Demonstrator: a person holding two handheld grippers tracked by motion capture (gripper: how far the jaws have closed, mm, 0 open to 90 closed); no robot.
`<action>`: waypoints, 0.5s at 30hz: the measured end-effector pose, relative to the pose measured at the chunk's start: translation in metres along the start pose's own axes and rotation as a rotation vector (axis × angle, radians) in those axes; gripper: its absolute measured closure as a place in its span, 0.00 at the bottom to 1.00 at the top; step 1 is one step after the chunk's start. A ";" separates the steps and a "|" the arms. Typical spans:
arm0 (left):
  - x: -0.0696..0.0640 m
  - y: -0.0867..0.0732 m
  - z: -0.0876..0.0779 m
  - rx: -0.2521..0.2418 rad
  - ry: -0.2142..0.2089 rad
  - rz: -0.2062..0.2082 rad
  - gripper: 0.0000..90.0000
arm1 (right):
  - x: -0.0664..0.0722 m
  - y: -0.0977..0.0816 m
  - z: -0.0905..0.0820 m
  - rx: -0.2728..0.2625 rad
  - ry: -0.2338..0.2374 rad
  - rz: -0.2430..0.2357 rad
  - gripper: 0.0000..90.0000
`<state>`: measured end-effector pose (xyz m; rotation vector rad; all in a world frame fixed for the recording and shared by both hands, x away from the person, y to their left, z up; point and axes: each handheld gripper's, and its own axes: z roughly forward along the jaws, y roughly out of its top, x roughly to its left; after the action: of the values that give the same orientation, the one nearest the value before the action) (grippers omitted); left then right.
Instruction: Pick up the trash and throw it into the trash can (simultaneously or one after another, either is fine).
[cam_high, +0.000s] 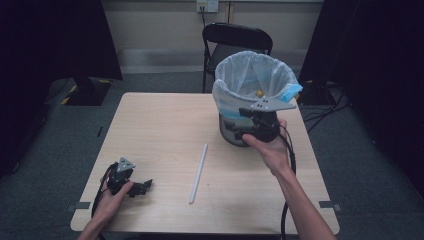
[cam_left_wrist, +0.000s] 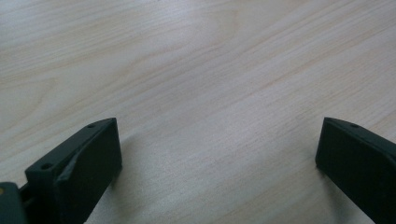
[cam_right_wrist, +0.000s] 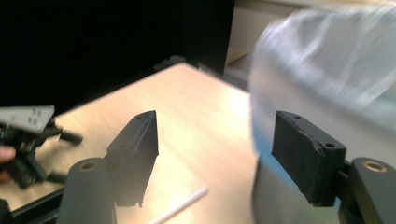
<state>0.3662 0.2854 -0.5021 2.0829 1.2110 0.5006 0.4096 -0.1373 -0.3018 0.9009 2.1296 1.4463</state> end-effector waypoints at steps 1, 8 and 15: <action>0.000 0.000 0.000 0.000 0.000 0.000 0.00 | 0.000 0.000 0.000 0.000 0.000 0.000 0.34; 0.000 0.000 0.000 0.000 0.000 0.000 0.00 | 0.023 -0.044 0.027 0.071 0.019 0.052 0.30; 0.000 0.000 0.000 -0.003 -0.001 -0.004 0.00 | 0.043 -0.093 0.057 0.164 0.067 0.101 0.27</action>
<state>0.3661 0.2850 -0.5023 2.0774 1.2133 0.4992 0.3901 -0.0931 -0.4088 1.0465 2.3093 1.3832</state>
